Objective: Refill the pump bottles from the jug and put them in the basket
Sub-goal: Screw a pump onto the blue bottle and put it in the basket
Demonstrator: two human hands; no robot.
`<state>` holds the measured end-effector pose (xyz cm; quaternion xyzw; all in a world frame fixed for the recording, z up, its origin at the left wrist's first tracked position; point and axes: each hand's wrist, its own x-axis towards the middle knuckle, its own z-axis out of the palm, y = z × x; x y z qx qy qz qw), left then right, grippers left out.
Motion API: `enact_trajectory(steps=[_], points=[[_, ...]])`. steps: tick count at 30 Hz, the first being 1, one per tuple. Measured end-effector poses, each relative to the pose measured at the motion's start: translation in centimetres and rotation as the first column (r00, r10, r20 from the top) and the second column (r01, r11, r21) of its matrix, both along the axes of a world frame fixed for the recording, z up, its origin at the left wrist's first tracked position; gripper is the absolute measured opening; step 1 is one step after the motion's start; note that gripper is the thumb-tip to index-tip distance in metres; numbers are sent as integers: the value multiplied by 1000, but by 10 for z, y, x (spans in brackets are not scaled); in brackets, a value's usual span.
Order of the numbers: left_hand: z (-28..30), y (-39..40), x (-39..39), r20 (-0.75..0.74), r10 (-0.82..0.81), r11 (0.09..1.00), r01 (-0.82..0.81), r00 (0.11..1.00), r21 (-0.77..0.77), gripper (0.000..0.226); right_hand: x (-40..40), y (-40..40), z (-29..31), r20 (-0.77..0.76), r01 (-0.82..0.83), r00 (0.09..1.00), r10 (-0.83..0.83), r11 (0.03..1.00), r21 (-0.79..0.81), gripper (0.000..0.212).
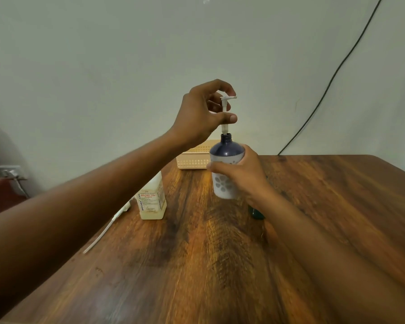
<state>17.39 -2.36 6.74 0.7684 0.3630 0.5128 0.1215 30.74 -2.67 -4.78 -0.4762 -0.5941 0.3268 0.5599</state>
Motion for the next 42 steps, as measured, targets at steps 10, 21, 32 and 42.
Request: enact_trajectory(steps=[10, 21, 32, 42], points=[[-7, 1, 1, 11, 30, 1000, -30, 999, 8, 42, 2, 2, 3, 44, 21, 999, -22, 999, 33, 73], [-25, 0, 6, 13, 26, 1000, -26, 1000, 11, 41, 6, 8, 12, 81, 33, 996, -39, 997, 66, 73], [-18, 8, -8, 147, 85, 992, -69, 986, -107, 41, 9, 6, 11, 22, 32, 999, -34, 996, 83, 65], [-23, 11, -2, 92, 33, 978, -13, 995, -208, 33, 6, 5, 11, 25, 15, 1000, -17, 997, 81, 72]])
